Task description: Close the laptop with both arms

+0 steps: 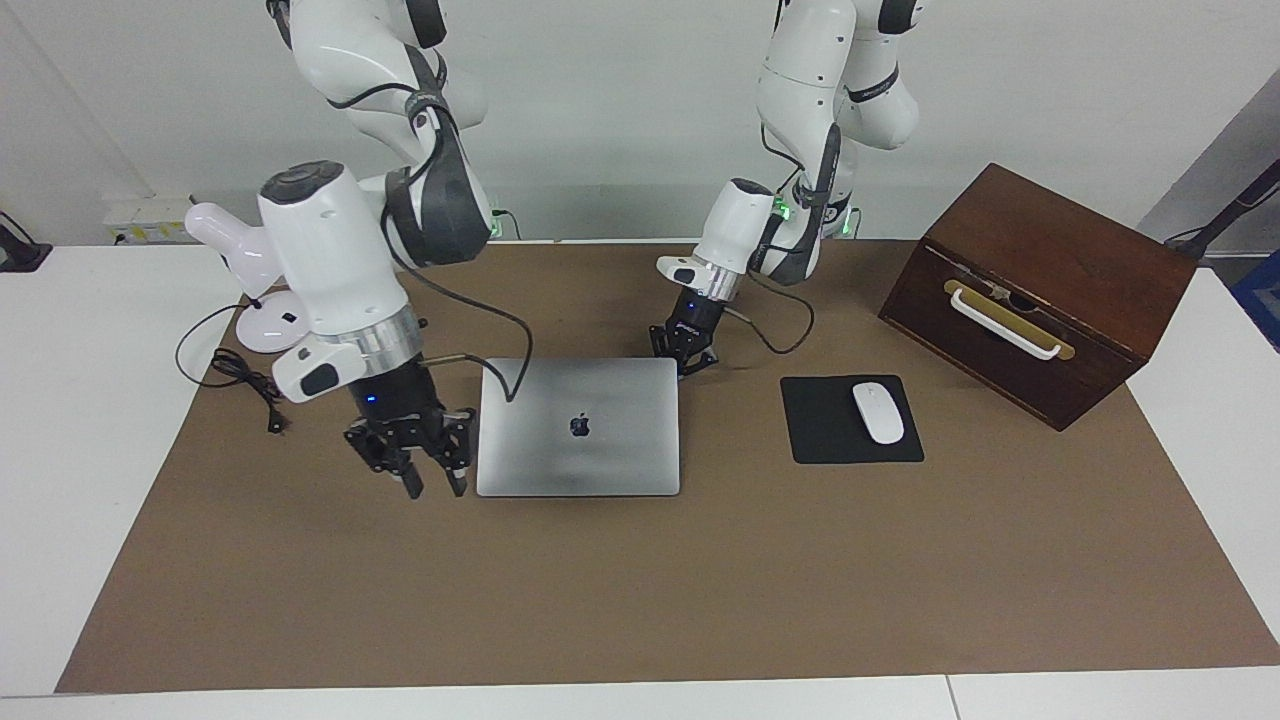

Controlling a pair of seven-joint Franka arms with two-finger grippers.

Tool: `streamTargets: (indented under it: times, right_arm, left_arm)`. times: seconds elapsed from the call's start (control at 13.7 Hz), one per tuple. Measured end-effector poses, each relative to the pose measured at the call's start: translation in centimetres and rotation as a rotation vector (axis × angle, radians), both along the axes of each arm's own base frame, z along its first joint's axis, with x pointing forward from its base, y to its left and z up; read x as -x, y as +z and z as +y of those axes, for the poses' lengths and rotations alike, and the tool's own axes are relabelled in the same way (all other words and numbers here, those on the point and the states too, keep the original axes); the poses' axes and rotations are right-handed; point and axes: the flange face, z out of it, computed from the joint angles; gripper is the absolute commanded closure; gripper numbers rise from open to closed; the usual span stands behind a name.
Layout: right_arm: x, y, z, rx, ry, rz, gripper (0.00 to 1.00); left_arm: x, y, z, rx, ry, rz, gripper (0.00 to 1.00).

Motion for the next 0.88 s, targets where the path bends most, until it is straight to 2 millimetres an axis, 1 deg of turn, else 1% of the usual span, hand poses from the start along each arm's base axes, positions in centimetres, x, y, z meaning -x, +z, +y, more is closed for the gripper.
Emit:
streamTargets:
  times: [0.07,0.15,0.22,0.37,0.44,0.59,0.73,0.88]
  right_arm:
    - [-0.3,1.7,-2.1,0.03,0.031,-0.017,0.0]
    - [-0.3,3.2,-3.8,0.061,0.071,-0.011,0.0]
    - [-0.1,4.5,-5.0,0.092,0.118,0.009,0.0]
    - [0.9,5.9,-6.7,0.171,0.188,0.073,0.0]
    - [1.6,6.6,-7.2,0.212,0.199,0.105,0.0]
    - [2.9,8.0,-7.5,0.246,0.204,0.145,0.0]
    - [4.4,9.0,-7.8,0.239,0.189,0.207,0.0]
    - [5.8,9.7,-8.1,0.213,0.125,0.268,0.0]
  left_arm:
    - [0.0,0.0,0.0,0.0,0.0,0.0,1.0]
    - [0.0,0.0,0.0,0.0,0.0,0.0,1.0]
    - [0.0,0.0,0.0,0.0,0.001,0.0,1.0]
    - [0.0,0.0,0.0,0.004,0.006,0.003,1.0]
    - [0.0,0.0,0.0,0.011,0.016,0.008,1.0]
    - [-0.1,0.0,0.0,0.023,0.033,0.017,1.0]
    - [-0.4,0.1,0.2,0.029,0.052,0.027,1.0]
    - [-1.1,0.4,0.4,0.019,0.073,0.057,1.0]
